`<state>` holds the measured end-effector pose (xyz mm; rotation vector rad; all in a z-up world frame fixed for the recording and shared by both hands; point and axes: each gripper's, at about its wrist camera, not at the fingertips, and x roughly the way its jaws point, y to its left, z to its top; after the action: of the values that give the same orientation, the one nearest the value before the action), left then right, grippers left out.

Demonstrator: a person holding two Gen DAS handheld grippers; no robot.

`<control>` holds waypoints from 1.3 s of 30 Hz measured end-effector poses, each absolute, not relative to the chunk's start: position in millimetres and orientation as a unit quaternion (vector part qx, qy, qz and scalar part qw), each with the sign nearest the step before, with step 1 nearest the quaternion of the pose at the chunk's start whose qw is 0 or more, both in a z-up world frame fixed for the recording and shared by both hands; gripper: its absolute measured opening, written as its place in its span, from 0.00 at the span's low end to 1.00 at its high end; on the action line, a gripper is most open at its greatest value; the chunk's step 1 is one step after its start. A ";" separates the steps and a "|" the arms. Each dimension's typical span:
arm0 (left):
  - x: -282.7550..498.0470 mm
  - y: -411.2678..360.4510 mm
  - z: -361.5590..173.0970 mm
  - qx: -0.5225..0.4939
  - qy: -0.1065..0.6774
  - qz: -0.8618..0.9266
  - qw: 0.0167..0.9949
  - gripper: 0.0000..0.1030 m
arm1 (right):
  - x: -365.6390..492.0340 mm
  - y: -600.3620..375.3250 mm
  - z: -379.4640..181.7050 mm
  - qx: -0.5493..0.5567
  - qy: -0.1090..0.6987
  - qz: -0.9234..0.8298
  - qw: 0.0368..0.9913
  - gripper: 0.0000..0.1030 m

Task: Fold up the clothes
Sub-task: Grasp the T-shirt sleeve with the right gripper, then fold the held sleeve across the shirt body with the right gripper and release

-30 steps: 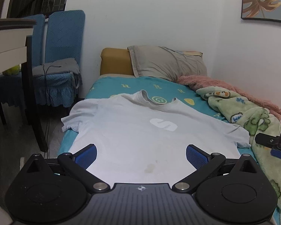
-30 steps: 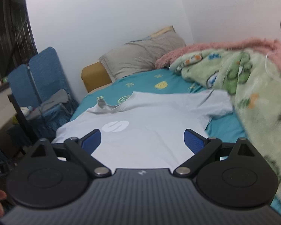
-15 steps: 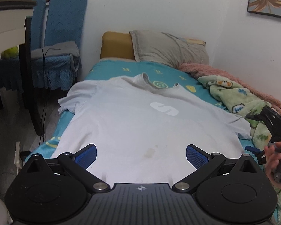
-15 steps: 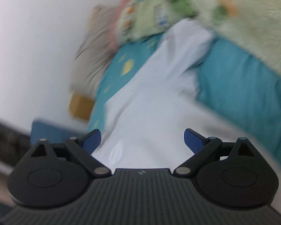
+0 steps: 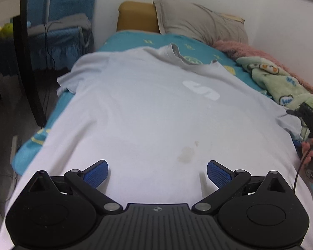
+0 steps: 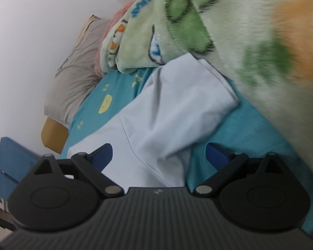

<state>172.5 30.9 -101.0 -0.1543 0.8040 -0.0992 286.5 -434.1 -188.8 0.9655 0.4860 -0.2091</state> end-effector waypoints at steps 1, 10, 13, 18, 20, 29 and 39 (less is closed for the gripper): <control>172.9 30.1 -102.8 -0.071 0.392 -0.048 0.916 0.99 | 289.4 -434.4 -189.6 0.460 0.226 -0.098 0.853 0.97; 172.9 22.7 -106.6 -0.051 0.392 -0.047 0.917 0.99 | 297.7 -442.3 -196.5 0.489 0.161 -0.085 0.853 0.95; 173.1 20.4 -107.4 -0.047 0.392 -0.047 0.918 0.99 | 289.2 -451.0 -201.2 0.521 0.107 -0.059 0.845 0.95; 173.3 18.6 -107.8 -0.047 0.391 -0.044 0.918 0.99 | 289.0 -460.0 -201.9 0.517 0.107 -0.065 0.847 0.90; 173.5 17.6 -107.5 -0.048 0.390 -0.043 0.918 0.99 | 297.2 -457.3 -198.9 0.497 0.136 -0.073 0.854 0.88; 179.0 12.1 -111.1 -0.038 0.385 -0.031 0.922 0.99 | 349.3 -444.4 -192.9 0.402 0.165 -0.067 0.898 0.90; 193.6 22.6 -105.4 -0.078 0.381 -0.013 0.921 0.99 | 389.0 -432.1 -146.1 0.297 0.190 -0.116 0.929 0.12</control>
<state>193.6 22.6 -105.4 -0.1599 0.7834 -0.0273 389.0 -432.1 -146.1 0.6081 0.3900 -0.2369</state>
